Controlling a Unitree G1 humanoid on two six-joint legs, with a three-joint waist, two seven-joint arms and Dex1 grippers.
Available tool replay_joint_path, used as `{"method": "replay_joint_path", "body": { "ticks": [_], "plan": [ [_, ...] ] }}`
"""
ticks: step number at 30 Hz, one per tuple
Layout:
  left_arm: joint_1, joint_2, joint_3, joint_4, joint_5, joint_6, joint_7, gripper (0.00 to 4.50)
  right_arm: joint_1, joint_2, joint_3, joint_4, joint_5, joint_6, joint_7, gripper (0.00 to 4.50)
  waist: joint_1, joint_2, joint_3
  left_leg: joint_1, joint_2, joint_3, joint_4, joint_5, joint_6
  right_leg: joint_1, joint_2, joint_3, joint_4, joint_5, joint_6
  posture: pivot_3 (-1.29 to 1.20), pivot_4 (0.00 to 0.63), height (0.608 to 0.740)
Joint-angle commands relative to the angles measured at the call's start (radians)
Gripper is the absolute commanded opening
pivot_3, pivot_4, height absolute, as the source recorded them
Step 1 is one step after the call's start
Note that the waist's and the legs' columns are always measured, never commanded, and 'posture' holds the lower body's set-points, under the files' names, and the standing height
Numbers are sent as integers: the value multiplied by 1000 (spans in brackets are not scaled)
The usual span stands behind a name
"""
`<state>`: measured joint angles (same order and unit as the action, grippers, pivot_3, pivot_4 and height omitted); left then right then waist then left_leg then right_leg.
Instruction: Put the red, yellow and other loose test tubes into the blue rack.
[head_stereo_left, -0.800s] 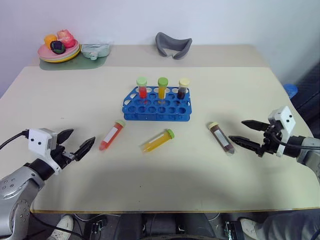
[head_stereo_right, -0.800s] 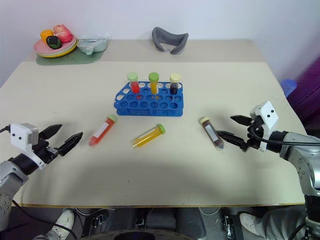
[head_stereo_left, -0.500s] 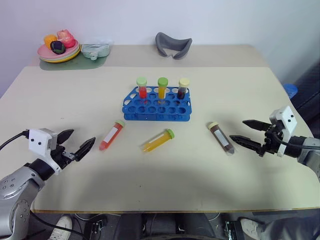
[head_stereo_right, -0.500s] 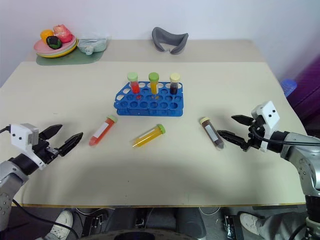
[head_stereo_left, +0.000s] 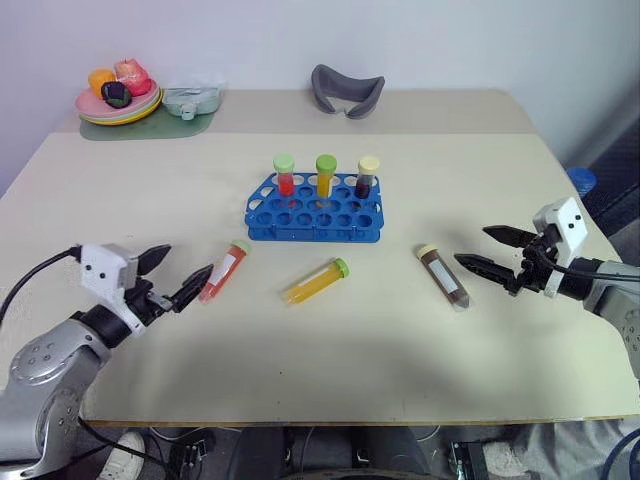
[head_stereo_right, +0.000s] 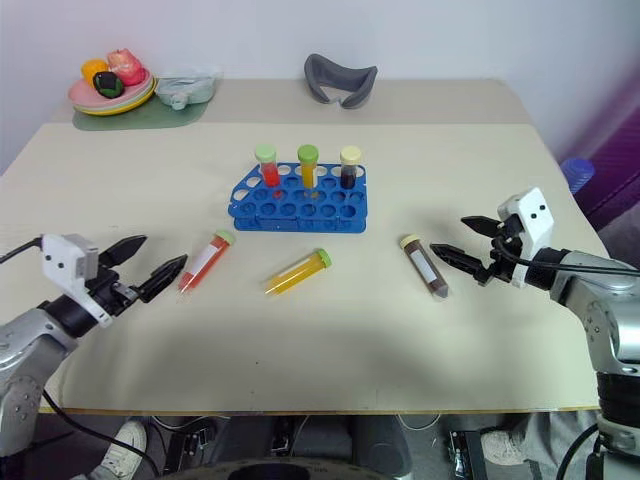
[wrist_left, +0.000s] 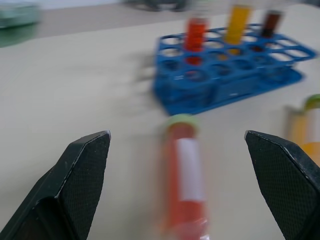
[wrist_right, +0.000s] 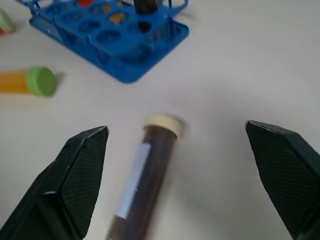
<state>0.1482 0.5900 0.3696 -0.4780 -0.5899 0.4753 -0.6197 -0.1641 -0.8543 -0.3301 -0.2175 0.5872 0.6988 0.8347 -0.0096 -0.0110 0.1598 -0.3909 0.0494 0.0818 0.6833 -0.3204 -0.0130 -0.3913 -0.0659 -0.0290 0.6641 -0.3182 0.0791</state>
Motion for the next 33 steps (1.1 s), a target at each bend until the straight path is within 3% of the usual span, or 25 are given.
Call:
{"method": "replay_joint_path", "body": {
  "ticks": [1, 5, 13, 19, 22, 33],
  "plan": [
    [-32, 22, -80, -56, -16, -6, -66, 4401, -28, -16, -49, -173, 68, 158, -120, 4500, -1, 0, 0, 0, 0, 0, 0, 0, 0, 0, 0, 0, 0, 0, 0, 0, 150, 735],
    [-91, 29, -209, -63, -9, -11, -138, 4401, -36, -34, -1, -306, 70, 344, -247, 4500, 2, 0, 0, 0, 0, 0, 0, 1, -1, 0, 0, 0, 0, 0, 0, 0, 150, 735],
    [-130, 19, -413, -47, 66, -86, -248, 4401, -240, 138, 24, -423, 128, 893, -508, 4500, -3, 0, 0, -1, 0, 0, -1, 2, -4, -2, 1, 1, 0, 0, -1, 0, 150, 735],
    [-118, -16, -487, -54, 99, -119, -253, 4401, -321, 226, 72, -350, 239, 916, -733, 4500, -2, 0, 0, -2, 0, 0, 0, 0, 0, -2, 0, 0, 0, 0, -1, 0, 150, 735],
    [-121, -34, -506, -41, 112, -132, -249, 4401, -351, 203, 113, -302, 268, 916, -824, 4500, -2, 0, 0, -2, 0, 0, 0, 0, 0, -2, 1, 0, 0, 0, -1, 0, 150, 735],
    [-119, -57, -553, -43, 130, -152, -257, 4401, -445, 101, 248, -69, 628, 916, -1097, 4500, -2, 0, 0, -2, 0, 0, 0, 0, 0, -2, 1, 1, 0, 0, -1, 0, 150, 735]
  ]
}}
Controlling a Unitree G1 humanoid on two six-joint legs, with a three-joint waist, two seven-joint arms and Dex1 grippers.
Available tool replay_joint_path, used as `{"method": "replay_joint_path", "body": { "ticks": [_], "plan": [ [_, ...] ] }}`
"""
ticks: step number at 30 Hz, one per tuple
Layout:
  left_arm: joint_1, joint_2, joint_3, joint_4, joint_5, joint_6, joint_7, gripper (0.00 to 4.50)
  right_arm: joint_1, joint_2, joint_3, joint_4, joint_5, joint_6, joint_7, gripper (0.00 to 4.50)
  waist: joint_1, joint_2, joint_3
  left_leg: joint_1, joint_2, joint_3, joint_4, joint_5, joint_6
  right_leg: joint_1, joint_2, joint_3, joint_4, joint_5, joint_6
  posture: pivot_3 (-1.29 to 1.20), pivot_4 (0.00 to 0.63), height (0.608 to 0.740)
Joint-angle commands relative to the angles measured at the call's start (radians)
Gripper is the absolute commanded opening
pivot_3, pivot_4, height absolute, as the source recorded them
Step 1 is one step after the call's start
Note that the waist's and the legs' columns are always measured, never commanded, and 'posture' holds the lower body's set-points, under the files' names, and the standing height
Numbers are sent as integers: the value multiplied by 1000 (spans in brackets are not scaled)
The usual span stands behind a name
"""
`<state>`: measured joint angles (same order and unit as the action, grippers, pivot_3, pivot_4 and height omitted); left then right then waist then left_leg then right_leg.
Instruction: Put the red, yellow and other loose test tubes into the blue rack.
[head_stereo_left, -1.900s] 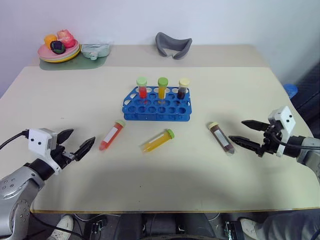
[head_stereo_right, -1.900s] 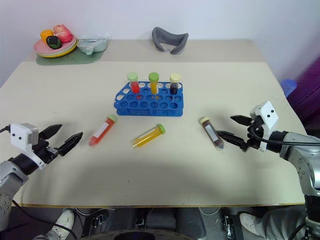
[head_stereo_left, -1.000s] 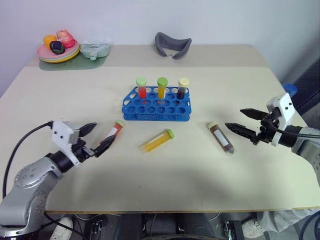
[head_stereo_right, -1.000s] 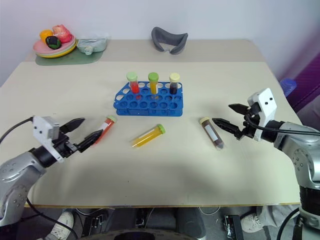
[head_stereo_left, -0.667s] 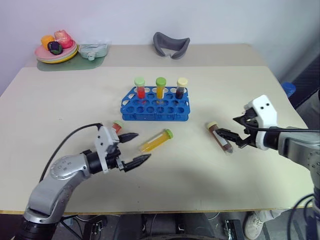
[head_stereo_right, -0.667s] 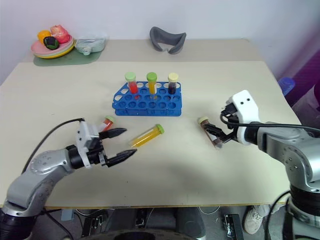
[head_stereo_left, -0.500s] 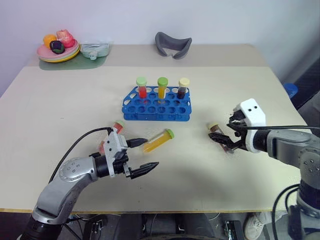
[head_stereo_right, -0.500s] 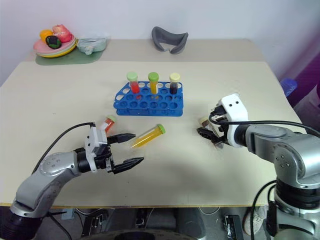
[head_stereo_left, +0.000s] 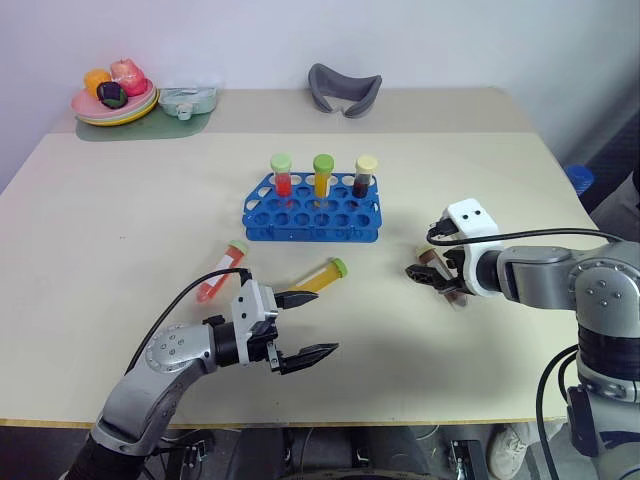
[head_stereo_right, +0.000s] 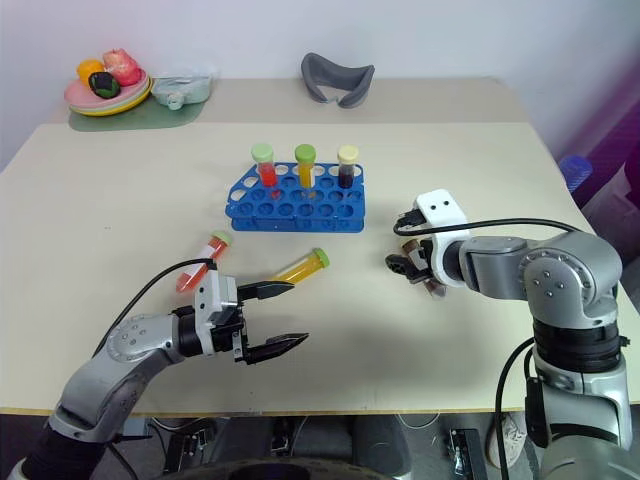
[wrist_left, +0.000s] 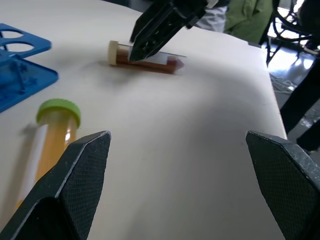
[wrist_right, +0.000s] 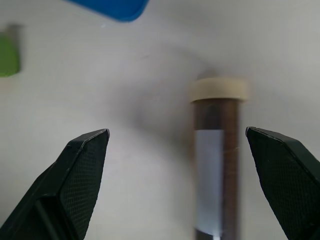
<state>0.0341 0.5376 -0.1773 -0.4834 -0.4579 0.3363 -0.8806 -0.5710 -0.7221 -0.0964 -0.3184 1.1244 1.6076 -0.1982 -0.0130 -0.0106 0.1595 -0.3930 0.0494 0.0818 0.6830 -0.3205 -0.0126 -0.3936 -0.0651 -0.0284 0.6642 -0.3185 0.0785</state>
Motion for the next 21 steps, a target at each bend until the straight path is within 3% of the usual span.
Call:
{"method": "replay_joint_path", "body": {
  "ticks": [1, 9, 21],
  "plan": [
    [-4, -6, -8, -42, -2, -11, 5, 4401, -47, -39, 27, 51, 118, 7, -86, 4500, 1, 0, 0, 0, 0, 0, 0, 0, 0, 0, 0, 0, 0, 0, 0, 0, 150, 735],
    [-6, -7, -34, -89, -9, 14, 26, 4401, -95, -66, 112, 216, 162, 7, -210, 4500, 0, 0, 0, -1, 0, 0, 0, 0, 0, -1, 0, 0, 0, 0, 0, 0, 150, 735],
    [10, 0, -24, -73, -8, -6, 12, 4401, -111, -68, 158, 258, 150, 7, -236, 4500, 0, 0, 0, -1, 0, 0, 0, 0, 0, -1, 0, 0, 0, 0, 0, 0, 150, 735]
  ]
}}
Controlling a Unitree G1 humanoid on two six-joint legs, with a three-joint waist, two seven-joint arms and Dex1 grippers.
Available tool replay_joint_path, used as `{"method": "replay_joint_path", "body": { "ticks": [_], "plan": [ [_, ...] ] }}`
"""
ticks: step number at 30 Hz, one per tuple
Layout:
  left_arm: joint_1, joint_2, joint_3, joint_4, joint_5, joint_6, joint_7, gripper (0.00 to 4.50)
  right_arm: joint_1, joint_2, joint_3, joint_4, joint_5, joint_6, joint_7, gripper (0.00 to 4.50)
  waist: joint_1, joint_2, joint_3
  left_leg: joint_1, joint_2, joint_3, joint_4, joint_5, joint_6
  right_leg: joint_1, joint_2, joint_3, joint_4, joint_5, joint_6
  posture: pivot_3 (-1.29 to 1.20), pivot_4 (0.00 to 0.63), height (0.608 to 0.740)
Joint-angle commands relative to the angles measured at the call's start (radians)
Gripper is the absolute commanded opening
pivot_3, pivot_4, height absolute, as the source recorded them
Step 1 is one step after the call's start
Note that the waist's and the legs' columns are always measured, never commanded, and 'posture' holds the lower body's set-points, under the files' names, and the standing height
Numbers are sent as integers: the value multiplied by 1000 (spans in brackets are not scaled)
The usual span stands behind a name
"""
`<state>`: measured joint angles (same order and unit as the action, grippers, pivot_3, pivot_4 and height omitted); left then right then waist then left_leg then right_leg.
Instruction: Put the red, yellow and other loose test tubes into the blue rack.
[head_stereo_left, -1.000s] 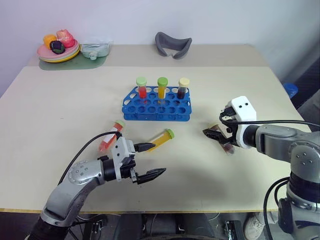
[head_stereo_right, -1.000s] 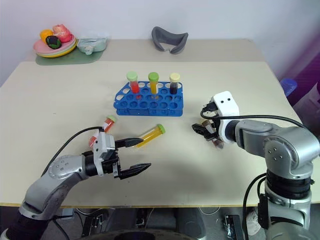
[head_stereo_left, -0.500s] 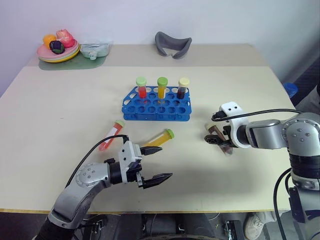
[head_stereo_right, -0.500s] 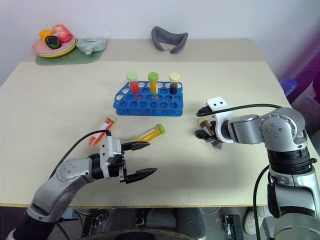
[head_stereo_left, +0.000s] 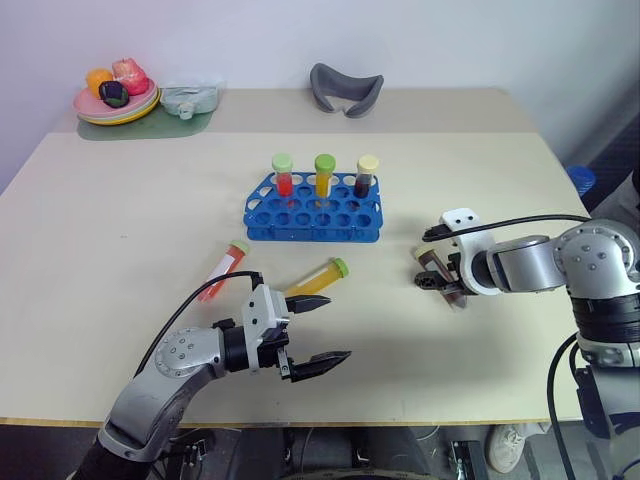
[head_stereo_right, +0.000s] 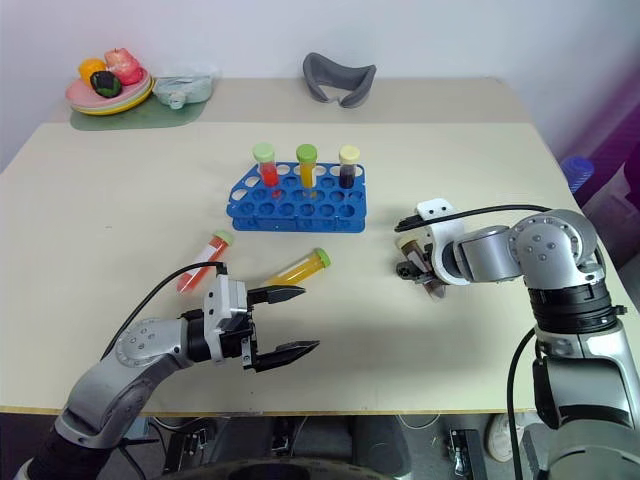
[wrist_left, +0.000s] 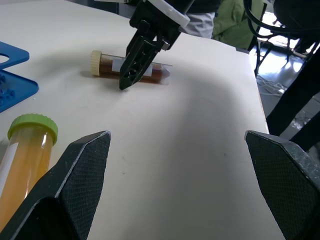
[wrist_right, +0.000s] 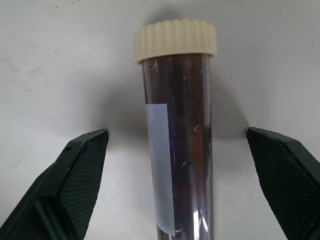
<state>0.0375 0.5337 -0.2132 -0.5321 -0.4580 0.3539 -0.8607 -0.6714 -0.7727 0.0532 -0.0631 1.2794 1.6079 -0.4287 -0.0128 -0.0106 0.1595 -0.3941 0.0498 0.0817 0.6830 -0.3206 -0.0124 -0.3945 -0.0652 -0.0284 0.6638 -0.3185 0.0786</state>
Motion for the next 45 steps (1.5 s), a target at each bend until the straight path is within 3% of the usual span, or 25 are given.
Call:
{"method": "replay_joint_path", "body": {
  "ticks": [1, 4, 7, 10, 19, 22, 27, 31, 33, 36, 39, 42, 45],
  "plan": [
    [7, 4, 12, -24, -7, -25, -9, 4401, -11, -19, 14, 1, -8, 7, -3, 4500, 0, 0, 0, 0, 0, 0, 0, 0, 0, 0, 0, 0, 0, 0, 0, 0, 150, 735],
    [6, 5, 10, -23, -6, -27, -12, 4401, -12, -21, 25, -5, -15, 7, 4, 4500, 0, 0, 0, 0, 0, 0, 0, 0, 0, 0, 0, 0, 0, 0, 0, 0, 150, 735],
    [5, 7, 9, -26, -6, -30, -13, 4500, -13, -21, 33, -19, -28, 7, 10, 3655, 0, 0, 0, 0, 0, 0, 0, 0, 0, 0, 0, 0, 0, 0, 0, 0, 150, 735],
    [2, 6, 9, -27, -5, -30, -10, 4500, -16, -26, 40, -32, -41, 7, 12, 2221, 1, 0, 0, 0, 0, 0, 0, 0, 0, 0, 0, 0, 0, 0, 0, 0, 150, 735],
    [-13, 3, 7, -31, -4, -25, -2, 4500, -3, -37, 58, -64, -89, 7, 45, 2221, 2, 0, 0, 0, 0, 0, 0, 0, 0, 0, -1, 0, 0, 0, 0, 0, 150, 735],
    [-16, 3, 9, -37, -7, -19, 3, 4500, -4, -40, 61, -73, -104, 7, 60, 879, 2, 0, 0, 0, 0, 0, 0, 0, 0, 0, -1, 0, 0, 0, 0, 0, 150, 735],
    [-23, 2, 13, -44, -14, -8, 16, 4500, -20, -44, 66, -119, -127, 7, 114, 810, 2, 0, 0, -1, 0, 0, 0, 0, 1, 0, -1, 0, -1, 0, 0, 0, 150, 735],
    [-22, -2, 19, -47, -23, -1, 34, 4500, -26, -68, 89, -328, -189, -58, 263, 810, 0, 1, 0, -5, 0, -1, 0, 0, 0, -5, -1, 0, 0, 0, 0, 0, 150, 735],
    [-21, -3, 24, -45, -28, 0, 38, 4500, 7, -93, 96, -449, -257, -195, 371, 810, -1, 1, 0, -11, 0, -2, 0, 0, 0, -10, 0, 0, 0, 0, 0, 0, 150, 735],
    [-23, -10, 31, -43, -36, 5, 46, 4500, 98, -82, 77, -564, -449, -551, 537, 810, 1, 1, 0, -14, 0, -2, 0, 0, 0, -13, 0, -1, -1, 0, 0, 0, 150, 735],
    [-24, -19, 41, -39, -39, 7, 56, 4500, 142, 16, 48, -505, -564, -758, 585, 810, 1, 0, 0, -14, 0, -2, 1, 0, 0, -12, 0, -1, -1, 0, 1, 0, 150, 735],
    [-25, -23, 37, -43, -40, 13, 62, 4500, 170, 215, -48, -401, -555, -888, 555, 810, 0, 0, 0, -13, 0, -2, 3, 0, 0, -11, 1, -1, 0, 1, 1, 0, 150, 735],
    [-15, -25, 39, -50, -44, 15, 69, 4500, 200, 318, 1, -332, -700, -1054, 577, 810, 2, 0, 0, -12, 0, -2, 2, 2, -3, -11, 1, -1, 1, 0, 1, 0, 150, 735]
  ]
}}
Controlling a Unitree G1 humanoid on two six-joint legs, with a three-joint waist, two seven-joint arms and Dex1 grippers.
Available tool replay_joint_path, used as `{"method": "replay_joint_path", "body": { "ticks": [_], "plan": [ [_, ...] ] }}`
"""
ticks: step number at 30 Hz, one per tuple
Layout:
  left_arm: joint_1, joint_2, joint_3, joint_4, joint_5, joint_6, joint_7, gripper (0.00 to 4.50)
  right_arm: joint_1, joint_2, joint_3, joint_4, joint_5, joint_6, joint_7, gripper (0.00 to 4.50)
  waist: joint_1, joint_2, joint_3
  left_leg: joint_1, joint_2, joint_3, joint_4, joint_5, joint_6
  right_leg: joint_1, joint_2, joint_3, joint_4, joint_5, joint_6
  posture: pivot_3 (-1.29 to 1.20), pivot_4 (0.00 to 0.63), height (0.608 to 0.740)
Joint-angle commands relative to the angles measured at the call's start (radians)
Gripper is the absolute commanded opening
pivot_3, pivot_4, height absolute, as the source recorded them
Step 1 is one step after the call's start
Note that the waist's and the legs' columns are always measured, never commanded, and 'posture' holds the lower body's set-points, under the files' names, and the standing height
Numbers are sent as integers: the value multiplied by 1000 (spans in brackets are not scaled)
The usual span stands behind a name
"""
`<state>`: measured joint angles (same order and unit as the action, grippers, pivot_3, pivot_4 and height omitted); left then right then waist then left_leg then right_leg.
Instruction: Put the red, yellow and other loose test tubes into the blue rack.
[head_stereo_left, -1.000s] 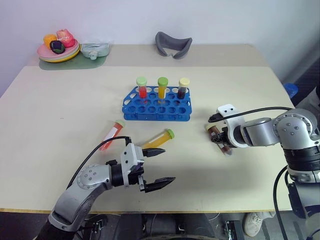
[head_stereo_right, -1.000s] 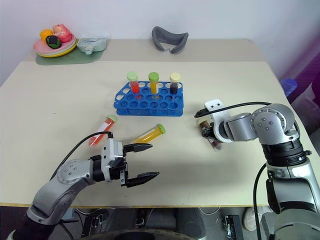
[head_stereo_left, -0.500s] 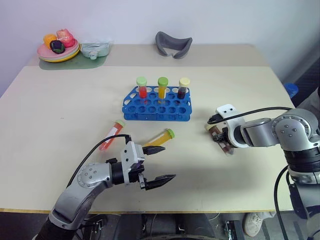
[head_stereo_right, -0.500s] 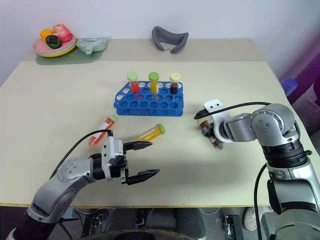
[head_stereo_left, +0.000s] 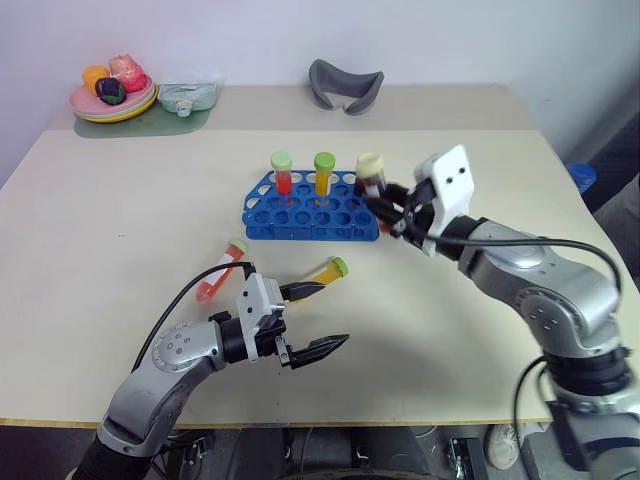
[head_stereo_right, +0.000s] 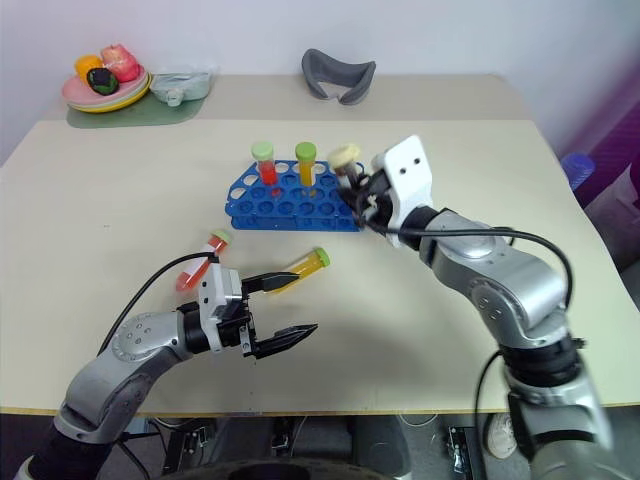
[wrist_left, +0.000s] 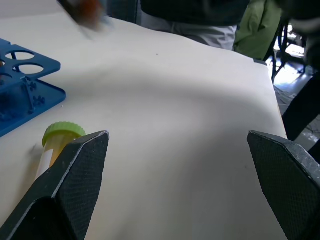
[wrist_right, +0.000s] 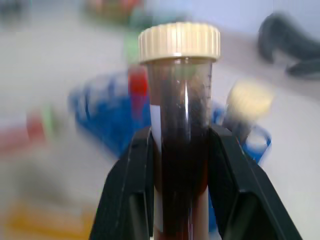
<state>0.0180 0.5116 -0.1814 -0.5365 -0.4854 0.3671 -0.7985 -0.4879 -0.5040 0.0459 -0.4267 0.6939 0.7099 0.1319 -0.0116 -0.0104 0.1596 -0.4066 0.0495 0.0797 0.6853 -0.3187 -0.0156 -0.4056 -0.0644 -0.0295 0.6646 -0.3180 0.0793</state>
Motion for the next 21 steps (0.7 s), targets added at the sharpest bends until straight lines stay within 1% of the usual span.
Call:
{"method": "replay_joint_path", "body": {
  "ticks": [1, 3, 6, 10, 12, 16, 21],
  "plan": [
    [10, -4, 9, -47, -18, 2, 10, 4500, 27, 84, 24, 53, -159, -212, 17, 810, 1, 0, 0, 0, 0, 0, 0, 1, -3, 0, 0, 0, 0, 0, 0, 0, 150, 735],
    [17, -6, 13, -51, -18, -1, 17, 4500, 46, 156, 27, 90, -206, -316, 27, 810, -2, 0, 0, 0, 0, 1, 0, 2, -3, -1, 0, 0, 0, 0, 0, 0, 150, 735],
    [28, -23, 38, -46, 1, -38, 51, 4500, 68, 225, 51, 150, -295, -442, 53, 810, -3, 0, 0, 0, 0, 1, 0, 2, -4, -1, 0, 0, 0, 0, 0, 0, 150, 735],
    [11, -66, 66, -4, 72, -120, 115, 4500, 96, 280, 72, 255, -386, -581, 93, 810, -1, 0, 0, 0, 0, 1, 0, 2, -4, -1, 0, 0, 0, 0, 0, 0, 150, 735],
    [4, -75, 68, 7, 86, -130, 126, 4500, 102, 306, 79, 310, -426, -644, 104, 810, -2, 0, 0, 0, 0, 1, 0, 2, -4, 0, 0, 0, 0, 0, 0, 0, 150, 735],
    [-3, -74, 67, 0, 86, -122, 133, 4500, 78, 360, 64, 434, -487, -757, 96, 810, -3, 0, 0, 0, 0, 1, 0, 2, -4, 0, 1, 0, 1, 0, 0, 0, 150, 735],
    [-2, -69, 68, -18, 79, -107, 141, 4500, 47, 396, 28, 528, -499, -825, 103, 810, -3, 0, 0, 1, 0, 1, 0, 3, -5, 0, 0, 0, 1, 0, 0, 0, 150, 735]
  ]
}}
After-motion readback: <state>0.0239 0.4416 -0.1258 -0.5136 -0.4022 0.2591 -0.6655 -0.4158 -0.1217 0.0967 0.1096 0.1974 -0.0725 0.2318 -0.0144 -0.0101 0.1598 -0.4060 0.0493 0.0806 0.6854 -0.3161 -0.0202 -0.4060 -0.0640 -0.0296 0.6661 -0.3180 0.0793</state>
